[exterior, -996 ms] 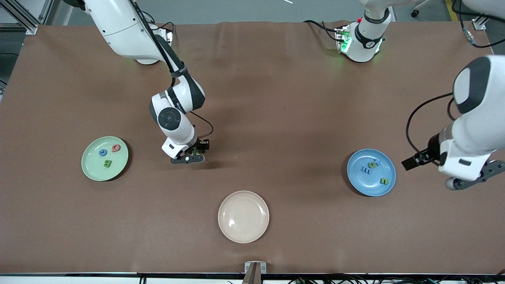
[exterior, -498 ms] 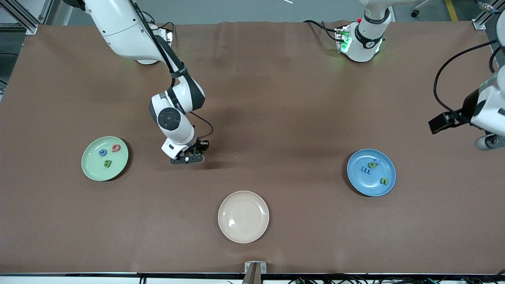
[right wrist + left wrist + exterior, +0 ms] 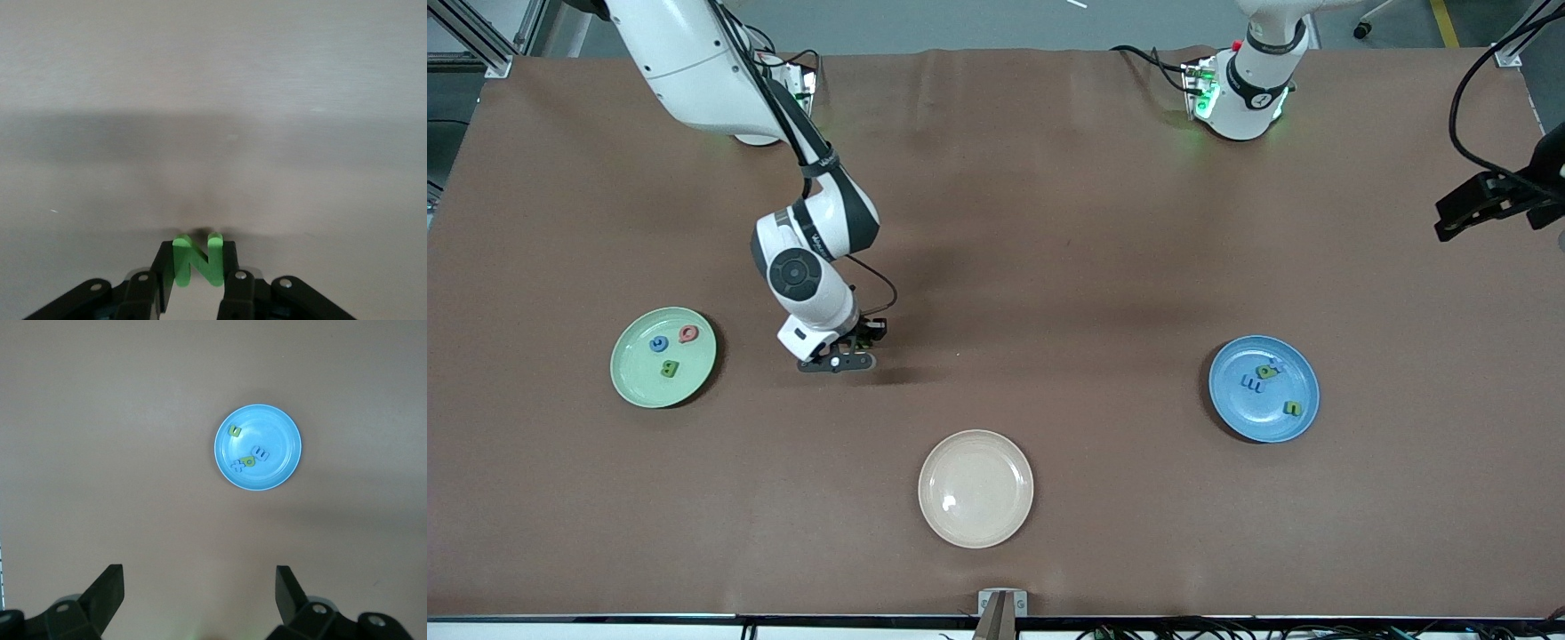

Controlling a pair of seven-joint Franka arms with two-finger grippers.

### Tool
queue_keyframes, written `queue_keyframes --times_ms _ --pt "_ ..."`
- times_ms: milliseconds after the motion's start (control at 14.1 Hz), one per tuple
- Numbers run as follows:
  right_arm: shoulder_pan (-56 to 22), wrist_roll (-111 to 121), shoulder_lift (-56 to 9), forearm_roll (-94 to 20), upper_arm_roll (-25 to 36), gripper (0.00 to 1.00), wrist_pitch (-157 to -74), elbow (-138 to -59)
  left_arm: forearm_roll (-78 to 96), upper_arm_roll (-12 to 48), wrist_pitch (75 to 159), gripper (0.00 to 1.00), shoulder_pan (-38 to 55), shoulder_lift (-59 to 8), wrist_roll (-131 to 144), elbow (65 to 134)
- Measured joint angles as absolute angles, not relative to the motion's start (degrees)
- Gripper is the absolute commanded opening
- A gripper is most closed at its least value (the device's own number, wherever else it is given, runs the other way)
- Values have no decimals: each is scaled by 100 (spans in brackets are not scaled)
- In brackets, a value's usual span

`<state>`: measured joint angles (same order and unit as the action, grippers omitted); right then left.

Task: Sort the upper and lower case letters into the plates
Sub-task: 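Carry the N to the green plate with the right gripper and release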

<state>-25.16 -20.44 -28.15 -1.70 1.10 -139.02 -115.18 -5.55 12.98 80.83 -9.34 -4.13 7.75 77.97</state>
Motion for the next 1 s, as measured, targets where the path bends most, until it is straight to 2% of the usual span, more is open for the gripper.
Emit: queue_keyframes --times_ms 427,996 --pt "-1296 -237 -1574 -161 143 9 -13304 -12161 47 700 8112 100 -531 148 527 8578" --pt "425 1938 -1712 -154 146 10 -13434 -12088 47 632 8147 100 -329 219 526 8669"
